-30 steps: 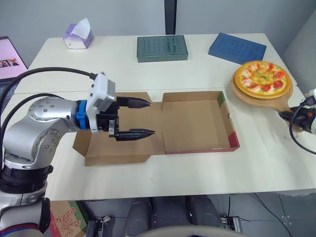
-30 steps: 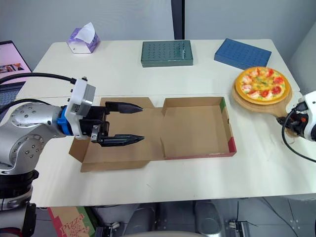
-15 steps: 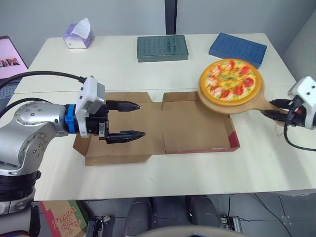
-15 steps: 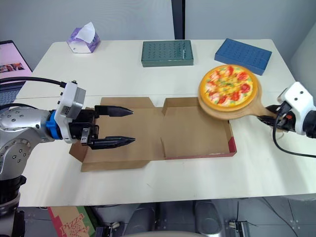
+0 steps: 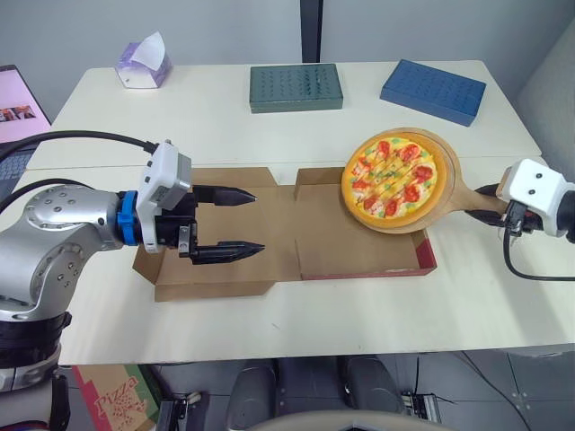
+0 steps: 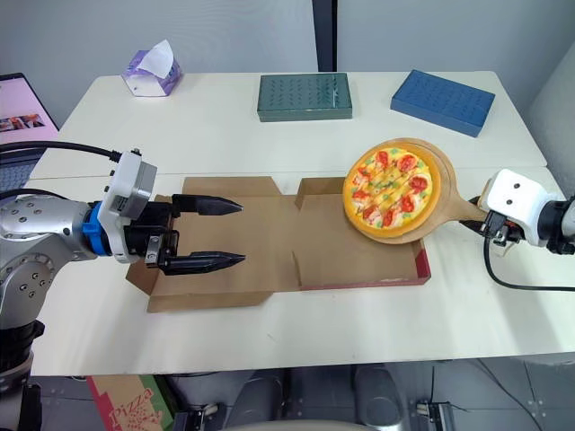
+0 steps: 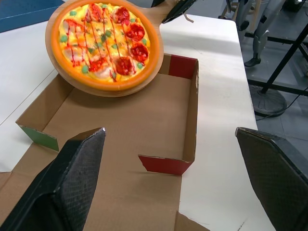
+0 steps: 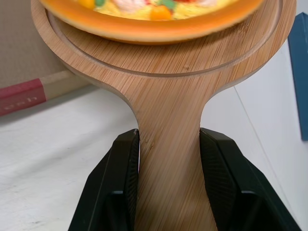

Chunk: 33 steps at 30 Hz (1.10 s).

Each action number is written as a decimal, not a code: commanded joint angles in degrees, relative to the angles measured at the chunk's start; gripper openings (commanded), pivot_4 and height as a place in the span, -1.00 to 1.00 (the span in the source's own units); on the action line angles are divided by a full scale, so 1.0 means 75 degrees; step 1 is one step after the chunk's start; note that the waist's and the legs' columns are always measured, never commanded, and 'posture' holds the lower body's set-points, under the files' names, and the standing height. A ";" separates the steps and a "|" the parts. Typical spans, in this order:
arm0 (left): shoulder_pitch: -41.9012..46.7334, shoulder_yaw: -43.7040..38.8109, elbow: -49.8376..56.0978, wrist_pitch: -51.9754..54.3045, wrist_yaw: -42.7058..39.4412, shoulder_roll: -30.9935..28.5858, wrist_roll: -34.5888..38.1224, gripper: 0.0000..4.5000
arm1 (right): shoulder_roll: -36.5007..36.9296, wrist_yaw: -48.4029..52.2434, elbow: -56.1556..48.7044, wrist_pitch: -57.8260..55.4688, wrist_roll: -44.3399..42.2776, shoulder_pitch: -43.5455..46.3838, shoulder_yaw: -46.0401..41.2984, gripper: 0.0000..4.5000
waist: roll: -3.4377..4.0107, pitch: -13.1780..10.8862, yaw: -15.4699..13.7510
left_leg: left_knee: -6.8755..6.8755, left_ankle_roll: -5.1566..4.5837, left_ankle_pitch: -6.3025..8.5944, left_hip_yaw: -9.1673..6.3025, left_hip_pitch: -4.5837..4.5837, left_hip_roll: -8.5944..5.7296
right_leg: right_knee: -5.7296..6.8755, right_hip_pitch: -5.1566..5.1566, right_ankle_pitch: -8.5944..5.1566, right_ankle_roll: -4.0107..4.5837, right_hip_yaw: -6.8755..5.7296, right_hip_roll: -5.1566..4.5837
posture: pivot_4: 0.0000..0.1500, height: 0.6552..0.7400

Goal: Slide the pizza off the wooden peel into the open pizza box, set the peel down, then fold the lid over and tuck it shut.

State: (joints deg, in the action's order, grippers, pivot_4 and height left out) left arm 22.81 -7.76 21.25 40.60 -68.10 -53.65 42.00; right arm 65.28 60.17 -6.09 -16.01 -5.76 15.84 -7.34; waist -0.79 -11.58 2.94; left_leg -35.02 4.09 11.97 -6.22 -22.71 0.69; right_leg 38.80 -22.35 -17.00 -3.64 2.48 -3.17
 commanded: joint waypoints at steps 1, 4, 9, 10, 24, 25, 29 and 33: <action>0.0021 -0.0122 0.0171 -0.0124 -0.0014 -0.0049 0.0080 1.00 | 0.0214 -0.0191 -0.0105 0.0271 0.0183 0.0395 -0.0201 -0.29 | 0.0000 0.0000 0.0005 | 0.0000 0.0000 0.0000 0.0000 0.0000 0.0000 | 0.0000 0.0000 0.0000 0.0000 0.0000 0.0000 | 1.00 1.00; 0.0055 -0.0102 0.0136 -0.0153 -0.0034 -0.0044 0.0050 1.00 | 0.0187 -0.0200 -0.0144 0.0133 0.0245 0.0625 -0.0174 -0.29 | 0.0000 0.0000 0.0007 | -0.0003 0.0000 0.0000 0.0001 0.0002 0.0000 | 0.0006 0.0000 0.0000 0.0001 0.0001 0.0000 | 1.00 1.00; 0.0083 -0.0059 0.0102 -0.0204 -0.0047 -0.0028 0.0013 1.00 | 0.0212 -0.0291 0.0021 0.0186 0.0449 0.0880 -0.0188 -0.29 | 0.0000 0.0000 0.0005 | -0.0004 0.0000 0.0000 0.0000 0.0001 0.0000 | 0.0007 0.0000 0.0001 0.0001 0.0001 0.0000 | 1.00 1.00; 0.0077 -0.0052 0.0103 -0.0213 -0.0045 -0.0023 0.0016 1.00 | 0.0235 -0.0322 0.0076 0.0238 0.0501 0.0933 -0.0205 -0.29 | 0.0000 0.0000 0.0004 | -0.0004 0.0000 0.0000 0.0000 0.0001 0.0000 | 0.0007 0.0000 0.0001 0.0002 0.0001 0.0000 | 1.00 1.00; 0.0343 0.0126 0.0225 -0.0171 0.0050 0.0320 0.0253 1.00 | 0.0229 -0.0619 0.0876 -0.0605 0.0089 0.0766 -0.1593 -0.29 | 0.0000 0.0000 -0.0009 | -0.0008 0.0000 0.0000 0.0000 0.0001 -0.0001 | 0.0011 0.0001 0.0002 0.0003 0.0001 -0.0001 | 1.00 1.00; 0.0389 0.0163 0.0258 -0.0183 0.0070 0.0376 0.0268 1.00 | 0.0126 -0.0654 0.0781 -0.0853 -0.0036 0.0592 -0.1797 -0.29 | 0.0000 0.0000 -0.0014 | -0.0007 0.0000 0.0000 0.0001 0.0002 -0.0001 | 0.0011 0.0001 0.0002 0.0003 0.0002 -0.0001 | 1.00 1.00; 0.0711 0.0316 0.0421 -0.0087 0.0298 0.0701 0.0397 1.00 | -0.0409 -0.1007 0.0272 -0.1880 -0.0452 -0.0146 -0.2549 -0.29 | -0.0001 0.0001 -0.0040 | -0.0013 0.0000 0.0000 0.0000 0.0002 0.0000 | 0.0012 0.0005 0.0003 0.0002 0.0002 0.0000 | 1.00 1.00; 0.1102 0.0542 0.0575 0.0110 0.0541 0.0998 0.0562 1.00 | -0.1113 -0.1579 -0.0251 -0.3015 -0.0825 -0.0641 -0.3016 -0.29 | 0.0000 0.0001 -0.0028 | -0.0022 0.0000 0.0000 0.0001 0.0003 -0.0001 | 0.0019 0.0008 0.0005 -0.0002 0.0005 0.0000 | 1.00 1.00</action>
State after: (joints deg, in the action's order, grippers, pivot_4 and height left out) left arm 29.58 -3.90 23.76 40.96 -64.88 -46.41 44.85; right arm 57.05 50.94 -3.96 -35.76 -9.98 10.43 -25.17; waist -0.78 -11.57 2.73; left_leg -35.19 4.09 11.97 -6.20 -22.69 0.68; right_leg 38.95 -22.30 -16.96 -3.66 2.54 -3.17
